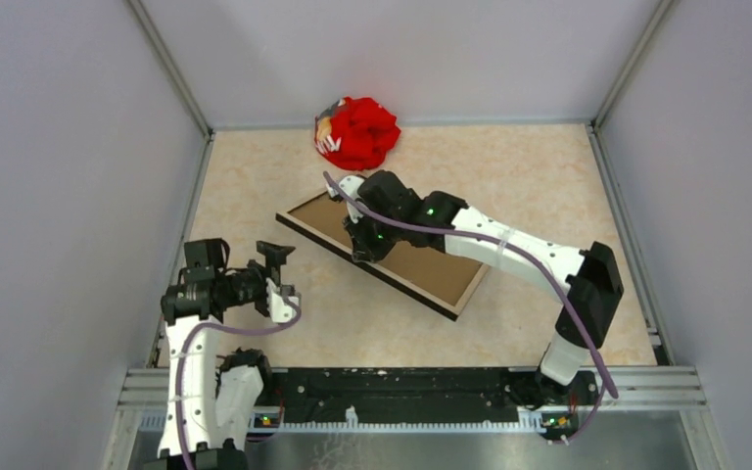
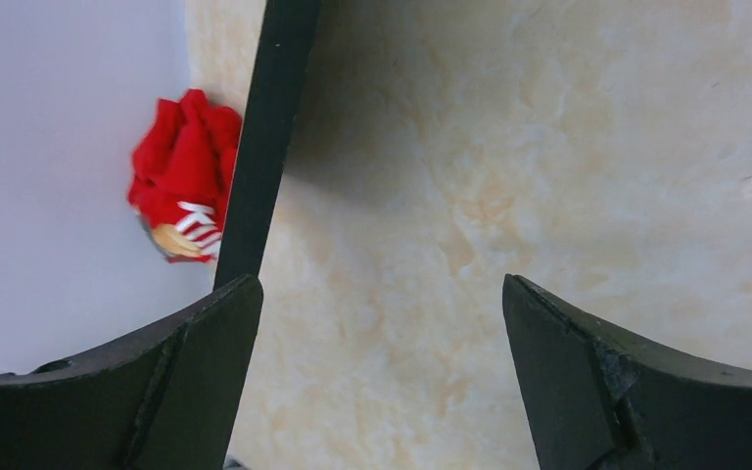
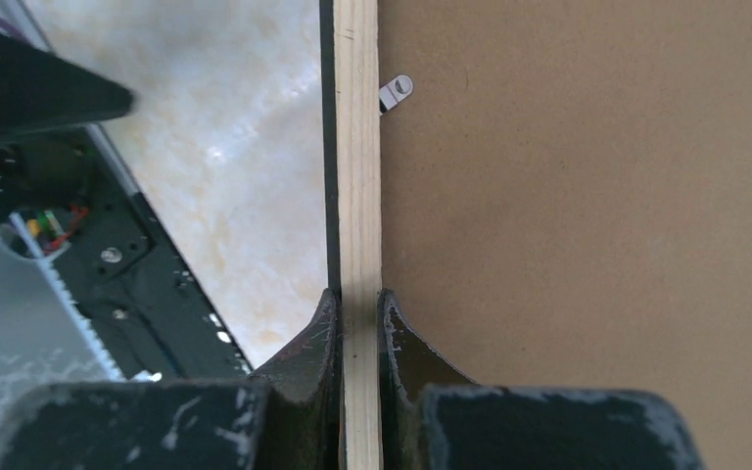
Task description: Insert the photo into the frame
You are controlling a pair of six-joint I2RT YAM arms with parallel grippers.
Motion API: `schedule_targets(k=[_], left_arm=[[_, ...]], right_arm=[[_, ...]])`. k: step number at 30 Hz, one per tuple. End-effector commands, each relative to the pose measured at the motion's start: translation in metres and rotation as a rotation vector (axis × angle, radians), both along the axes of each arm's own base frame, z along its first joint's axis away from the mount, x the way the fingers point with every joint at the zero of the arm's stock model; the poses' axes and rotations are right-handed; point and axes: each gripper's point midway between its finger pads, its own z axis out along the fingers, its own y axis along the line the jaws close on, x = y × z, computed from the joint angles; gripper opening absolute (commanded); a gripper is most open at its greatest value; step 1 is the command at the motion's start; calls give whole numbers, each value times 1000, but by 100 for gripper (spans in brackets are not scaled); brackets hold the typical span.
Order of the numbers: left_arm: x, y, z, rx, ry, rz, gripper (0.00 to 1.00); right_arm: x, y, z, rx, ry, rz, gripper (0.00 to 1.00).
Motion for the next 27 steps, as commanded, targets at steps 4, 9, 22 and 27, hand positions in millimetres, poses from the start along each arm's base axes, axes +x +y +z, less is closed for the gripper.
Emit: schedule_targets(k=[4,9,22,27], left_arm=[[42,-12,49,113,-483,-182,95],[57,-15,61,130,-486,-178,88],[79,-27,44,217,-391,-196,58],[86,-26,44,235,-394,-189,23]], right_arm=[[-6,21,51,107,28,33,0],[-7,21,56,115,35,33,0],[-9,20,66,116,40,37,0],[-5,19,68,108,21,29,0]])
